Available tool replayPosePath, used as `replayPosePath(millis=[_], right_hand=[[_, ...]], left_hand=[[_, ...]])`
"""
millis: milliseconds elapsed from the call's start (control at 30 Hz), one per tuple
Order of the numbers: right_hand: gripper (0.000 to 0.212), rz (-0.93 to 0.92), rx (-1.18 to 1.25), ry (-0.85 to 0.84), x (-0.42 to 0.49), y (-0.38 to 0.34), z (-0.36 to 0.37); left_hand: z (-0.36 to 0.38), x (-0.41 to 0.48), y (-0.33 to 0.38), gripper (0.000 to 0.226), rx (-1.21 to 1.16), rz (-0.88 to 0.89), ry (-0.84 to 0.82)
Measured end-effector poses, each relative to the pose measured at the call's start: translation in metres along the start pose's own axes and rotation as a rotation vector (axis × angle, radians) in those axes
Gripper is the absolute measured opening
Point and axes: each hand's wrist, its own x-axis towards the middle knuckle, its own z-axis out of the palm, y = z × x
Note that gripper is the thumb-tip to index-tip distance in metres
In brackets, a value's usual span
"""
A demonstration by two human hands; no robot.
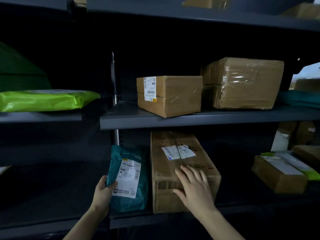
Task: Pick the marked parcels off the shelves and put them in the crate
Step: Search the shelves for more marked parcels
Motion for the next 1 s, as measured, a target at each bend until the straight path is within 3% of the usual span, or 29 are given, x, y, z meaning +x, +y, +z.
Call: replayPosePath(millis=[233,500,633,700,733,800,867,1000], right_hand=[[0.063,0.060,0.076,-0.206,0.009,0.026,0.013],[0.062,0.162,-0.015,-0.243,0.008,0.072,0.005],[0.061,0.128,0.041,-0.149,0.007,0.036,-0.004],[0.052,-0.007,0.159,0.010,-0.002,0.003,0.000],[0.048,-0.058,0.241,-0.004,-0.007,-0.016,0.004],[0.055,0.021,0.537,-0.194,-0.008,-0.049,0.015],[0.069,0.264,0.823,-0.474,-0.002,-0.072,0.030],[0.068,0.468,0.917,-0.573,0.015,-0.095,0.058]], left_hand=[[0.000,0.000,-0.001,0.018,0.005,-0.036,0.005],[0.011,-0.005,-0.006,0.017,0.001,-0.065,-0.025],[0.012,-0.009,-0.005,0.019,-0.002,-0.037,-0.025],[0.013,-0.012,-0.005,0.017,-0.033,-0.035,-0.032],[0.013,-0.014,-0.006,0.017,-0.050,-0.034,-0.032],[0.014,-0.018,-0.008,0.016,-0.095,-0.040,-0.023],[0.014,-0.022,-0.011,0.015,-0.111,-0.048,-0.018],[0.012,-0.019,-0.021,0.013,0.051,-0.045,-0.048]])
